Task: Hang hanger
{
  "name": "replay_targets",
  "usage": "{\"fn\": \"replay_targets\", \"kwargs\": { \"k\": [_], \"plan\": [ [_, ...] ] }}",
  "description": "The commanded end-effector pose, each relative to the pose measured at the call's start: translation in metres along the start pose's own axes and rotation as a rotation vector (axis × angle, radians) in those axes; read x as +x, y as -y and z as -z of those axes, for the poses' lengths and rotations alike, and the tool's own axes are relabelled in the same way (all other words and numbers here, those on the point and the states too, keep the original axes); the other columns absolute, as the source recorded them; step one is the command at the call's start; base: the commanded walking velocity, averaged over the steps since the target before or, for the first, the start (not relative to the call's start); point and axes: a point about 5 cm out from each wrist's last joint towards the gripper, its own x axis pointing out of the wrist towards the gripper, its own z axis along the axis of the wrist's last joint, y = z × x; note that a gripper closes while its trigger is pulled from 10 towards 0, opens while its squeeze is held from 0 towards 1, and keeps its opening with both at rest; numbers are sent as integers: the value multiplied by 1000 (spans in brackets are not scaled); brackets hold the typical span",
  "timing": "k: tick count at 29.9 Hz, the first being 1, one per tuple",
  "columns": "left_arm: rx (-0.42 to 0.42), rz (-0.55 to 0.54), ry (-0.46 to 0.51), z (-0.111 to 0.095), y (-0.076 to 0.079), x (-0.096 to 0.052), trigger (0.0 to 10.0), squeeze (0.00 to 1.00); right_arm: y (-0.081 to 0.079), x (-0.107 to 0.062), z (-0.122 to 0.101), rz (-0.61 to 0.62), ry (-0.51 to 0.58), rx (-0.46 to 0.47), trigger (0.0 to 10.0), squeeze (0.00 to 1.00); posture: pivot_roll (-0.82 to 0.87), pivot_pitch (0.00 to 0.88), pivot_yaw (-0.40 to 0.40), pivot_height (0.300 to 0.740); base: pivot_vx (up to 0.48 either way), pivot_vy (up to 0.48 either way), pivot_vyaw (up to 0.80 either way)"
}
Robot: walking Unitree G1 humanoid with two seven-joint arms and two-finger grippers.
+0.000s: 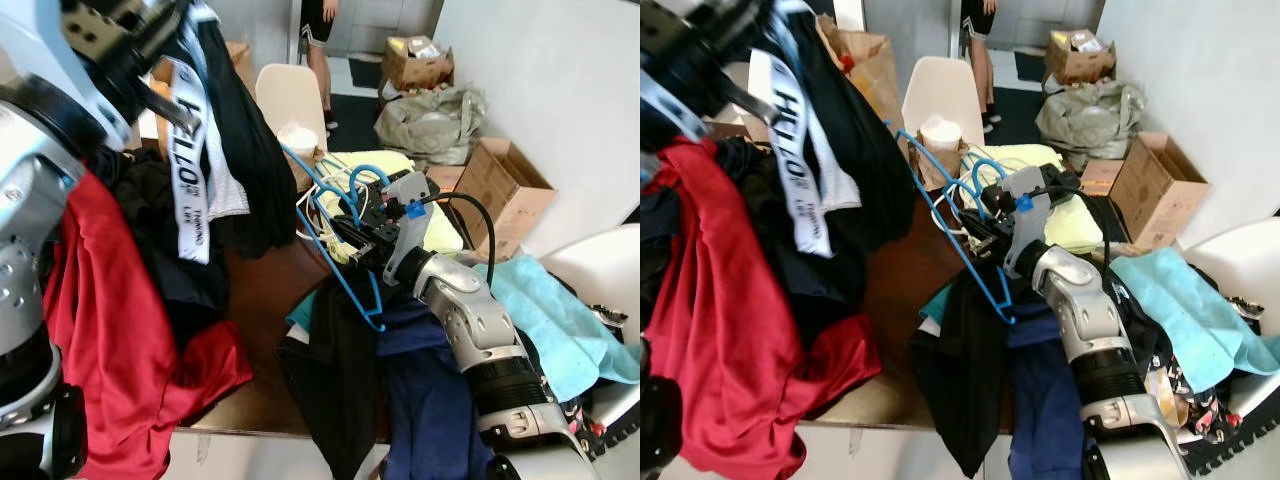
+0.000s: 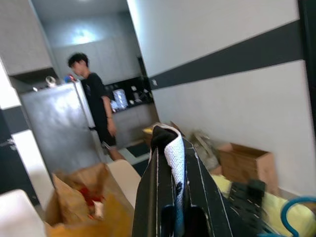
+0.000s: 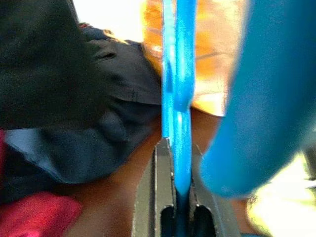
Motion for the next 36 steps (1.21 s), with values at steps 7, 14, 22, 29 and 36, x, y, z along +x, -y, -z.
{"fn": "replay_targets", "kwargs": {
  "k": [7,14,22,29,36],
  "plan": [
    [-32,83,-22,4,13,-4,10000,0,-10,-18,-20,-252,97,104,10000,0,52,54,-81,740,-326,0,0],
    [-70,129,-51,15,24,-8,10000,0,3,-19,-29,-180,133,115,10000,0,49,53,-78,740,-337,0,0],
    [-123,151,-96,32,30,-11,10000,0,10,-22,-31,-149,134,134,10000,0,44,55,-77,740,-341,0,0],
    [-182,165,-143,50,41,-16,10000,0,16,-22,-30,-91,111,131,10000,0,43,56,-76,740,-340,0,-321],
    [-260,186,-203,73,66,-15,10000,0,27,-19,-22,12,59,139,10000,0,41,55,-75,740,-327,0,-800]
  ]
}}
